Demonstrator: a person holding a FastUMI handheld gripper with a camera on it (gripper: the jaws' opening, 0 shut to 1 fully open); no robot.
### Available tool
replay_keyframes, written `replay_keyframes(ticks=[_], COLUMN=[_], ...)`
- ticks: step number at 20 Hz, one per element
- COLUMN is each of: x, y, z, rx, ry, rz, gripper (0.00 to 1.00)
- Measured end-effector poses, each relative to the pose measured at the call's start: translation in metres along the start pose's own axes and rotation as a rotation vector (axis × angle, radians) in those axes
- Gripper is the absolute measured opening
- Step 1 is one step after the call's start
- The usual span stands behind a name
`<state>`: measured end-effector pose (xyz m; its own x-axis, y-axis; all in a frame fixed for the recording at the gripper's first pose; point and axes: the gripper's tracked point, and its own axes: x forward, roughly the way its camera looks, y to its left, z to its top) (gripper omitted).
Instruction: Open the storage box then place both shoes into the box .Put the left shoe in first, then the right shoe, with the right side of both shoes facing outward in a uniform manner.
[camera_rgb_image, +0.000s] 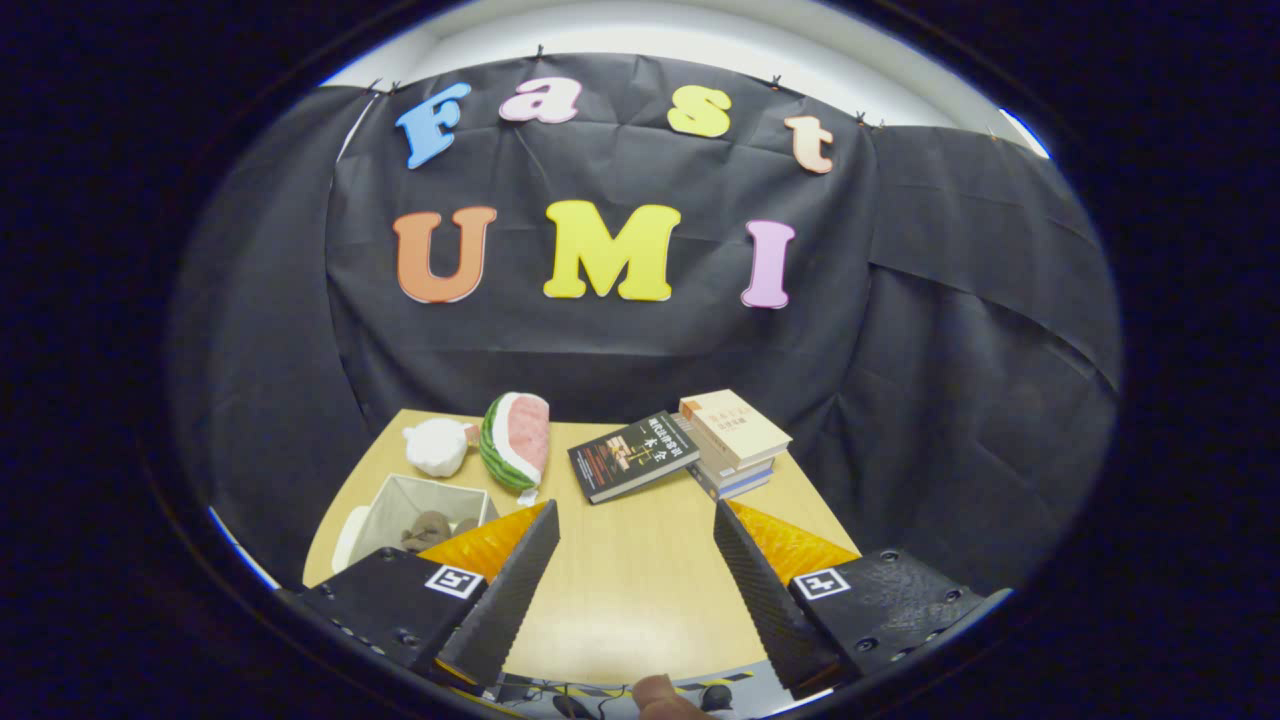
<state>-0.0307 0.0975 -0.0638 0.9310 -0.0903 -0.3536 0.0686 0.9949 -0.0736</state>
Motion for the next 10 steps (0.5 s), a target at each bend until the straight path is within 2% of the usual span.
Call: replay_keyframes(ticks=[6, 10], x=[-0.064, -0.083], y=[-0.047, -0.065], z=[0.071, 0.084], rx=[0.020, 0.037], ry=[-0.287, -0.436], rz=[0.074, 0.143], gripper=[0.96, 0.96])
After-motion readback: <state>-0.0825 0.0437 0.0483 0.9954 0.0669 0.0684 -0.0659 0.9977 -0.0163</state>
